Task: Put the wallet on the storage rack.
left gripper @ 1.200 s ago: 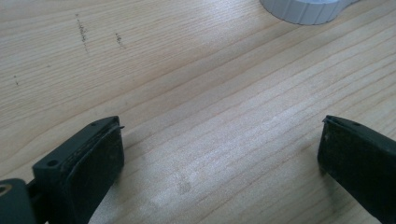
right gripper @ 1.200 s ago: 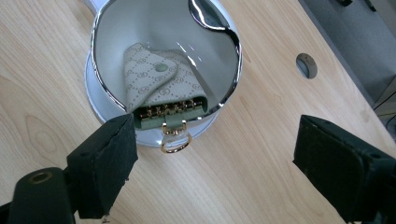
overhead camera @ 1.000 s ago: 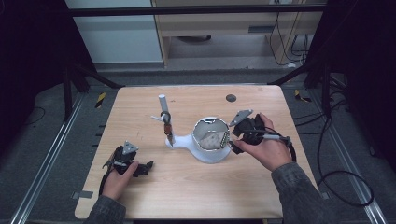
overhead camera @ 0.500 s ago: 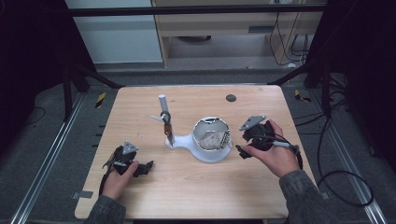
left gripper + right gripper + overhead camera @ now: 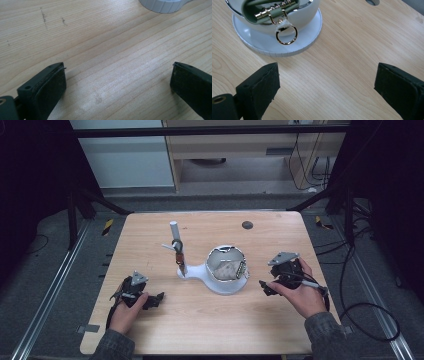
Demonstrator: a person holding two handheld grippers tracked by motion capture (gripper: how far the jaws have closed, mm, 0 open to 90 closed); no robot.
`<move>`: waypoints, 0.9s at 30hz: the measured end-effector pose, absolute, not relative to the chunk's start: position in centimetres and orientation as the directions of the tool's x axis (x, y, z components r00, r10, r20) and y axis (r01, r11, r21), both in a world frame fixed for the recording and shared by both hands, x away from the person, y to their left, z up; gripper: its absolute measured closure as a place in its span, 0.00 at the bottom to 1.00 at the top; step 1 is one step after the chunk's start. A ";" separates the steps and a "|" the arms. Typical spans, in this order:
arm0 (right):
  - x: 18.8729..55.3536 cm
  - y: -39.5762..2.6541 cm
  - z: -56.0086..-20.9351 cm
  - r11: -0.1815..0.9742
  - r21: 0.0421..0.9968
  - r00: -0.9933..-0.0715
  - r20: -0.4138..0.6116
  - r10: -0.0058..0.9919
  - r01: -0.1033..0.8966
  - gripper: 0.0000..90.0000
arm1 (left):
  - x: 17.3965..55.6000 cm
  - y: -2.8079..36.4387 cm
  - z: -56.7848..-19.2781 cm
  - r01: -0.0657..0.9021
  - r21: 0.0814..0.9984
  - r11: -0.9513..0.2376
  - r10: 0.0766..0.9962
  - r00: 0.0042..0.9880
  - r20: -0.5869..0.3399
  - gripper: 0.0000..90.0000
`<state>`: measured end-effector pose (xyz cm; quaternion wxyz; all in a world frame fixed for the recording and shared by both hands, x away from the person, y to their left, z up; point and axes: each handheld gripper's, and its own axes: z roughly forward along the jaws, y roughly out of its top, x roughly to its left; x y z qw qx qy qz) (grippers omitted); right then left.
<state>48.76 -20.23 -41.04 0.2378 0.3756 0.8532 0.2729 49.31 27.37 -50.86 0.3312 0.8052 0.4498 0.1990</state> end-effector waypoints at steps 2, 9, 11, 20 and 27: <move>48.6 -20.6 -41.3 0.559 0.649 -0.598 -0.194 0.777 0.516 0.06 | 49.3 27.4 -50.9 0.593 0.713 -0.374 0.857 0.515 0.022 0.00; 48.2 -21.9 -42.3 0.529 0.660 -0.576 -0.175 0.798 0.533 0.06 | 49.3 27.4 -50.9 0.593 0.713 -0.374 0.857 0.515 0.022 0.00; 48.1 -22.2 -42.6 0.523 0.661 -0.571 -0.171 0.803 0.537 0.06 | 49.3 27.4 -50.9 0.593 0.713 -0.374 0.857 0.515 0.022 0.00; 48.0 -23.7 -44.2 0.486 0.665 -0.544 -0.140 0.827 0.567 0.06 | 49.3 27.4 -50.9 0.593 0.712 -0.376 0.857 0.515 0.023 0.00; 47.9 -24.5 -45.3 0.459 0.665 -0.525 -0.116 0.843 0.590 0.06 | 49.3 27.4 -50.8 0.593 0.711 -0.378 0.856 0.517 0.024 0.00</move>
